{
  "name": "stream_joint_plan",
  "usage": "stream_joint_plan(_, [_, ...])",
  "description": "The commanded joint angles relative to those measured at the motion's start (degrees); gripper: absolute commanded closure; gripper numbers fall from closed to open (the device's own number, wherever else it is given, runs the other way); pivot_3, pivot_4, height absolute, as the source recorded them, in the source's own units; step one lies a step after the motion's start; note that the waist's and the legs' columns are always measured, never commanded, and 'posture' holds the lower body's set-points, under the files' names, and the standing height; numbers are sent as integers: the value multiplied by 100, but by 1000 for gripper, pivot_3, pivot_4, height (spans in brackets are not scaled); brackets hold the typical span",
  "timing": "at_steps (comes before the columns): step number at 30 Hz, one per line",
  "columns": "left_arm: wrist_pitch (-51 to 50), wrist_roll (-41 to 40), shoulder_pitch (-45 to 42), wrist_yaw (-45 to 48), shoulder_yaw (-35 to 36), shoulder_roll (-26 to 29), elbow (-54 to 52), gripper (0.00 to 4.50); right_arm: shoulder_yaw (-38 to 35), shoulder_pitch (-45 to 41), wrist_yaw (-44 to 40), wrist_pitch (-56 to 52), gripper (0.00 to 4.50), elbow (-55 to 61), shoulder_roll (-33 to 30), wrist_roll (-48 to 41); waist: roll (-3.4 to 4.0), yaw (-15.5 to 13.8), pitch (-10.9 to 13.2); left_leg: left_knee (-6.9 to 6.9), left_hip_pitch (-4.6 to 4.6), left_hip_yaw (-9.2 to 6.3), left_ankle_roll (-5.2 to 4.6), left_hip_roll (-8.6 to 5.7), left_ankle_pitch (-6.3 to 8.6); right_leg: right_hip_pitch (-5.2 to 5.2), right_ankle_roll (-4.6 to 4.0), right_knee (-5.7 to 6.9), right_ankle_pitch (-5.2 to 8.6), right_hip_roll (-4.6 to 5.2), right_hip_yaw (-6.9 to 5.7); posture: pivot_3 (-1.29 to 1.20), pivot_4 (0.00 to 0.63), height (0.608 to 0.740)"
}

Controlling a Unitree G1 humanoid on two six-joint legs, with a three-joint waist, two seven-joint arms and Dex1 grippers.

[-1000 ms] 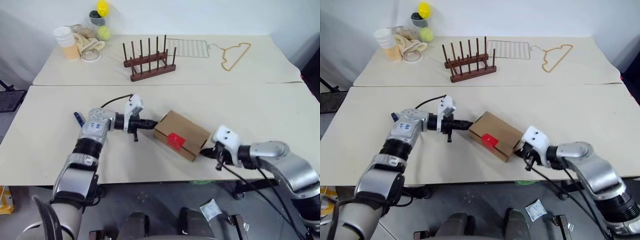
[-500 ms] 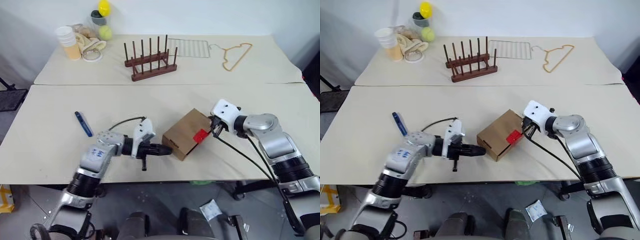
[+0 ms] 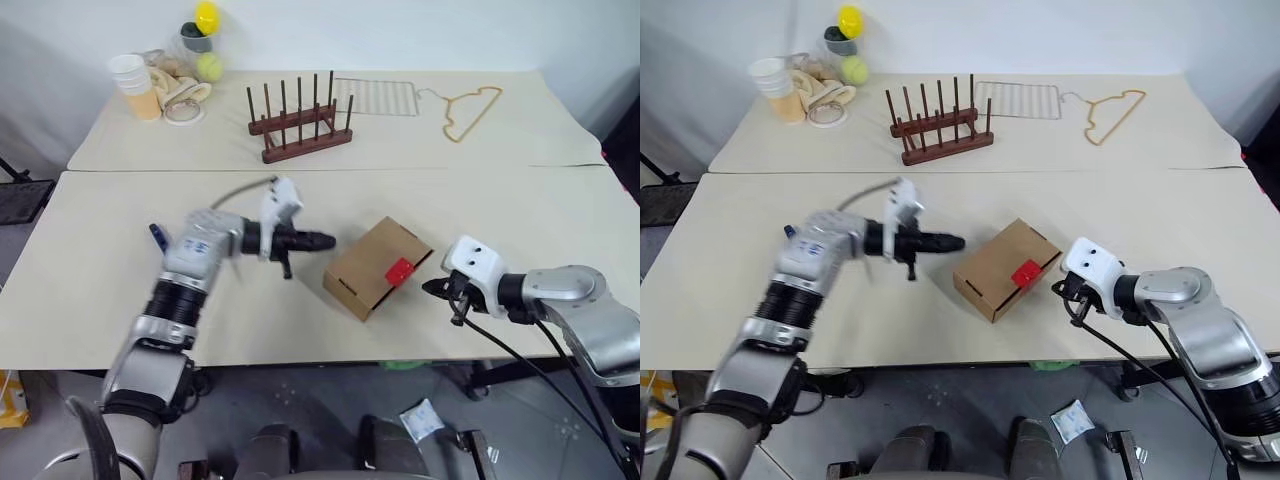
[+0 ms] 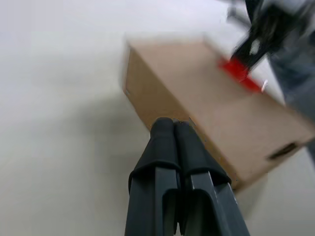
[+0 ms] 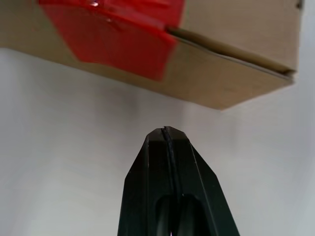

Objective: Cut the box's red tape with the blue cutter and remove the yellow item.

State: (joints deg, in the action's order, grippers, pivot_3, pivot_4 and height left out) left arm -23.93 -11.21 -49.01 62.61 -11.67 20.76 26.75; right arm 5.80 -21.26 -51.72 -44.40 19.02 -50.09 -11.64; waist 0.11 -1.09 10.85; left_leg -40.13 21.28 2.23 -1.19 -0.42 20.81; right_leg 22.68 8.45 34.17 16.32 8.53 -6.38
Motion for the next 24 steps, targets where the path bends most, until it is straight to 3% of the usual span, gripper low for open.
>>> stream_joint_plan(1, [135, 107, -3, 15, -89, -46, -119, 4477, 156, -373, 174, -20, 4500, 1, 226, 59, 0, 28, 0, 5, 1, 1, 1, 2, 0, 5, 0, 1, 0, -2, 0, 0, 150, 740])
stream_joint_plan(8, [-576, -141, 551, -30, -95, -106, -1011, 4477, 587, -1294, 303, 554, 4500, -1027, 776, 414, 1, 32, 0, 2, 1, -1, 1, 2, -1, 7, -1, 6, 0, 2, 2, 0, 150, 740])
stream_joint_plan(16, [-1003, -202, 1291, -309, -147, -111, -2177, 4477, 1238, -2111, -379, 1911, 4500, -2563, 1315, 816, 1, 31, 0, 0, 1, -4, 1, 3, -1, 6, -1, 9, 0, 2, 2, 0, 150, 740])
stream_joint_plan(24, [-825, -100, 1485, -525, -37, 106, -2575, 4477, 1091, -2549, -418, 2872, 4500, -3672, 1626, 1172, 1, 119, -1, -2, -3, -8, 3, 6, -2, 4, -1, 15, 0, 2, 2, 0, 150, 740])
